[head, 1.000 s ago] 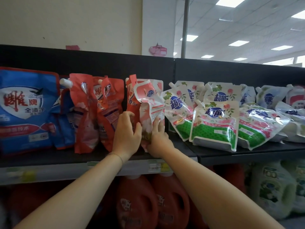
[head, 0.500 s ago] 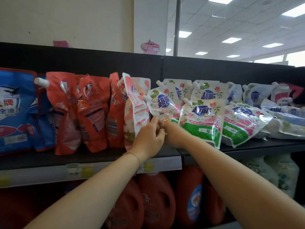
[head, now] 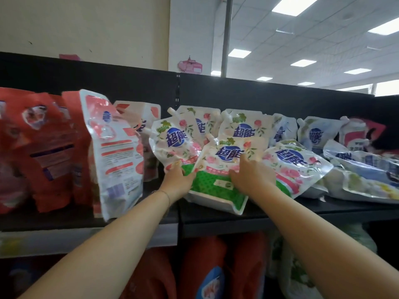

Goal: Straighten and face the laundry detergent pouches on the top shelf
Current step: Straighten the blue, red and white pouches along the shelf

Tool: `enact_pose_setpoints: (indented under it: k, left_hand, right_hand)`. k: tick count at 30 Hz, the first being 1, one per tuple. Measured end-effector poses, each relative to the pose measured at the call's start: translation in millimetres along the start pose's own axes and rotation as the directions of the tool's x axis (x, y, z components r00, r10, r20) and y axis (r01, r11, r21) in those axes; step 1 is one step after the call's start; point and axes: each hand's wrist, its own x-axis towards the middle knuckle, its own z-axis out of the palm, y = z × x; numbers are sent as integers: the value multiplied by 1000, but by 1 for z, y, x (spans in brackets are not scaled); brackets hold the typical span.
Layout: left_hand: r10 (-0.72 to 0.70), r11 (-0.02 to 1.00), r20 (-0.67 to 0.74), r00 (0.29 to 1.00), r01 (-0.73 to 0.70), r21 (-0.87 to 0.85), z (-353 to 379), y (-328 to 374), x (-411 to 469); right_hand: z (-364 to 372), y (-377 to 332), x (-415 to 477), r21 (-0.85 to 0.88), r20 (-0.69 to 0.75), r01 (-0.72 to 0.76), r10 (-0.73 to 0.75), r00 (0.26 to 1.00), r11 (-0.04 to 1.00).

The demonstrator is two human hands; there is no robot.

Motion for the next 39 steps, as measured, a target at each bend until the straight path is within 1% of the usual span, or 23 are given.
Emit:
enact_pose_setpoints:
  k: [2,5,7,9,10,12,14,15,17,19,20,22,23,24,26,29,31,33,34,35,37,38,39]
  left_hand:
    - [-35,998,-21,999,36,58,10,7,8]
    - [-149,980,-86,985,158,118,22,11,20]
    - [-215,970,-119,969,225,88,28,12,25]
    - [-243,968,-146,959,249,28,32,13,24]
    - [-244,969,-157,957,246,-4,32,13,23]
    - [-235,971,-159,959,224,-83,30,10,20]
    - [-227,964,-134,965,203,-169,26,4,15]
    - [-217,965,-125,968,193,-180,23,1,12]
    - [-170,982,-138,976,155,-112,15,-4,6]
    - [-126,992,-224,966,120,-39,7,-6,0]
    - [-94,996,-280,955,89,-32,3,-8,-3]
    - [20,998,-372,928,-43,-52,-5,-11,-12]
    - [95,992,-400,912,-120,-37,-9,-13,-16]
    - [164,983,-415,895,-183,-5,-14,-16,-19]
    - [256,966,-410,875,-248,76,-22,-20,-25]
    - [276,961,-472,837,-226,162,-30,-26,-32]
    - [272,962,-537,799,-207,179,-33,-32,-33]
    - [237,971,-597,766,-176,160,-37,-38,-32]
    - [224,975,-617,755,-171,144,-38,-41,-32]
    - [217,976,-630,746,-176,128,-39,-42,-31]
    - [221,975,-633,742,-193,113,-39,-44,-32]
    - [225,973,-629,744,-203,107,-39,-45,-32]
    - [230,971,-626,745,-219,96,-38,-45,-33]
  right_hand:
    - [6,13,6,-33,26,-16,17,1000,999]
    - [16,23,9,95,81,-12,4,997,995]
    - [20,24,11,150,93,-12,-2,996,989]
    - [21,23,11,216,113,0,-25,993,976]
    - [22,21,10,280,127,21,-59,990,960]
    - [25,15,8,431,107,100,-161,981,897]
    - [27,6,5,512,8,198,-235,972,836]
    - [29,1,4,524,-44,242,-258,965,817]
    - [31,-9,3,524,-121,313,-294,948,792]
    - [31,-19,2,498,-178,393,-352,919,773]
    - [33,-24,2,480,-216,445,-389,895,756]
    - [39,-34,4,481,-285,521,-436,854,706]
    - [42,-38,6,514,-299,525,-432,851,679]
    - [44,-43,8,555,-304,515,-417,857,653]
    - [48,-53,11,648,-304,488,-389,870,584]
    - [46,-63,18,836,-223,346,-313,923,426]
    - [46,-67,28,901,-179,250,-220,959,355]
    - [52,-70,43,930,-107,126,-74,992,345]
    - [56,-71,51,940,-25,29,-17,1000,340]
    - [61,-72,57,941,79,-76,3,997,330]
    - [69,-75,66,909,281,-257,-27,959,327]
    - [70,-77,68,883,344,-308,-42,938,354]
    - [72,-78,70,847,375,-321,-49,926,423]
